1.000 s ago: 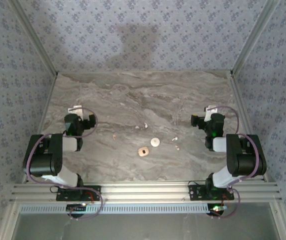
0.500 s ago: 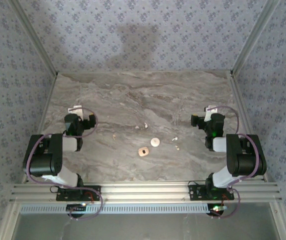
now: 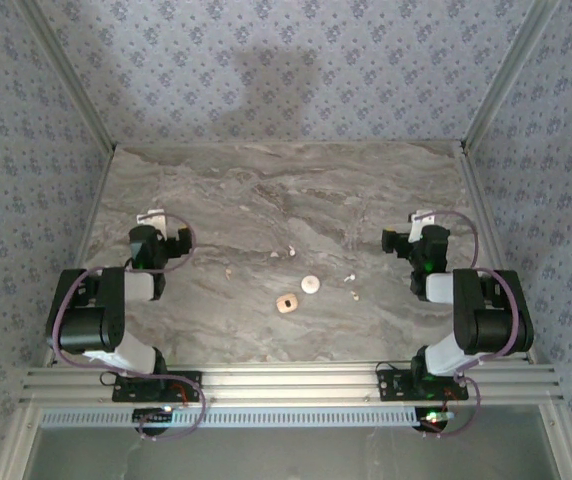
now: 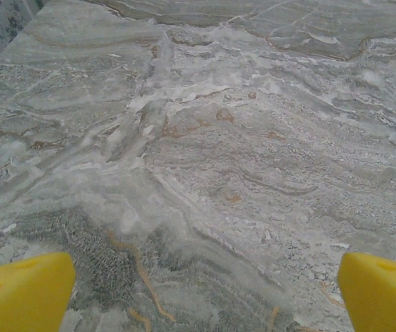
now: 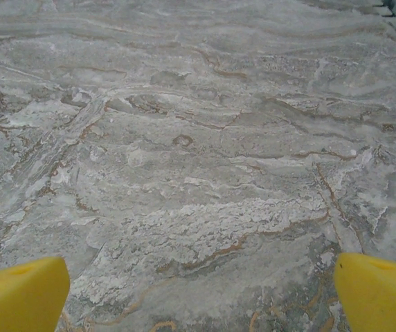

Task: Insert wireless bluetooth earbuds into charging case

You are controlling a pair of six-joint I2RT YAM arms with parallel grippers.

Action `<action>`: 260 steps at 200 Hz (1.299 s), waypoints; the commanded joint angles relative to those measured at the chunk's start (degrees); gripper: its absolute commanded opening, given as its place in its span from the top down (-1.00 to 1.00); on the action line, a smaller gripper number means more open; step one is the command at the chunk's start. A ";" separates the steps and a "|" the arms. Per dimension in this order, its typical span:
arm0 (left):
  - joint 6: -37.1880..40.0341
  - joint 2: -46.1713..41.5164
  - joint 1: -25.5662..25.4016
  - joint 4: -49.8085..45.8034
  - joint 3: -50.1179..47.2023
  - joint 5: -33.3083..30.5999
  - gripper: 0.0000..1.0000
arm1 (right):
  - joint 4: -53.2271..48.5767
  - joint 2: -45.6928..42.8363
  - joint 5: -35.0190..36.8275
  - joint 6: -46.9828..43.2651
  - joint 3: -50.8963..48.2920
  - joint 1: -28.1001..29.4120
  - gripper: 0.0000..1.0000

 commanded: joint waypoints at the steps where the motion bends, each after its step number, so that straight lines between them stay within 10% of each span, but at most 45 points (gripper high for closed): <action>1: 1.04 -4.68 -0.71 -9.63 4.68 0.79 -0.87 | -10.14 -5.52 1.19 1.60 4.60 0.02 -1.00; 101: -10.41 -19.70 -10.63 -58.36 24.53 3.51 -0.73 | -78.97 -23.45 0.58 20.34 25.70 13.58 -1.00; 178: -16.30 -18.76 -11.04 -71.97 27.85 8.81 -0.71 | -88.07 -12.04 4.98 37.43 32.94 37.11 -1.00; 260: -17.74 -17.27 -11.04 -76.06 28.77 9.55 -0.71 | -93.61 11.80 -0.86 48.24 49.08 44.40 -0.61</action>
